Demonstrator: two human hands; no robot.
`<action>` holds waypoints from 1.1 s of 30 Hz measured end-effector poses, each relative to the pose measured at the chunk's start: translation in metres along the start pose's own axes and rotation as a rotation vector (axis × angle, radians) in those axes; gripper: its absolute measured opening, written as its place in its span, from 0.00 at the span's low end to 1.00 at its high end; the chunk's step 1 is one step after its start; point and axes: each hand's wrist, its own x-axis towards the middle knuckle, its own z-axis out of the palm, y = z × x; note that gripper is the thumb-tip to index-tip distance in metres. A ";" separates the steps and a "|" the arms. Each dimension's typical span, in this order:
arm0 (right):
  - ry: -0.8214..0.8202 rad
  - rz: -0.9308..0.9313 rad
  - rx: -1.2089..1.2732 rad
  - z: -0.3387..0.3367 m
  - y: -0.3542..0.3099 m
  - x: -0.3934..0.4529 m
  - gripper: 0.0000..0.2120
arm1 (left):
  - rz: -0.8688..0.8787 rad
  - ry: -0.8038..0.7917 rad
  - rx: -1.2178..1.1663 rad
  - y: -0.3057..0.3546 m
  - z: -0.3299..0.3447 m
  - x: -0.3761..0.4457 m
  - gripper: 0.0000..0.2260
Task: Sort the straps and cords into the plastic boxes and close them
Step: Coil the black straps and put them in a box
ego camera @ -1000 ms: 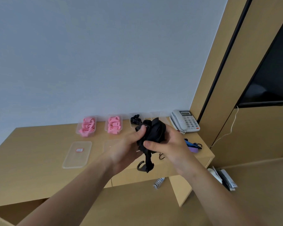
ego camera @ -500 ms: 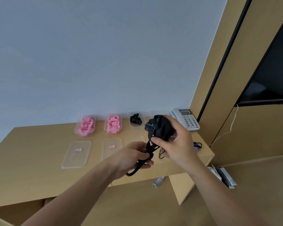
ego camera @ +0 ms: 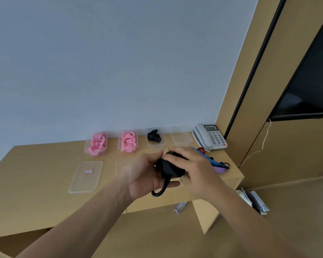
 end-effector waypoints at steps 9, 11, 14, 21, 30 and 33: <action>-0.237 0.082 0.136 0.005 -0.011 -0.008 0.41 | 0.046 0.018 -0.221 -0.004 -0.011 0.005 0.17; -0.205 0.077 0.107 0.009 -0.012 -0.009 0.43 | 0.028 0.001 -0.286 -0.006 -0.010 0.005 0.20; -0.070 0.058 0.120 0.017 -0.013 -0.010 0.37 | 0.033 -0.019 -0.302 -0.008 -0.006 0.006 0.23; 0.034 0.034 0.186 0.028 -0.011 -0.017 0.26 | -0.010 -0.048 -0.114 -0.004 -0.018 0.009 0.19; 0.005 0.114 0.407 0.029 -0.025 -0.019 0.21 | -0.078 0.008 -0.071 -0.012 -0.021 0.004 0.12; -0.012 0.163 0.461 0.035 -0.029 -0.019 0.21 | -0.087 0.105 -0.114 -0.016 -0.026 0.001 0.13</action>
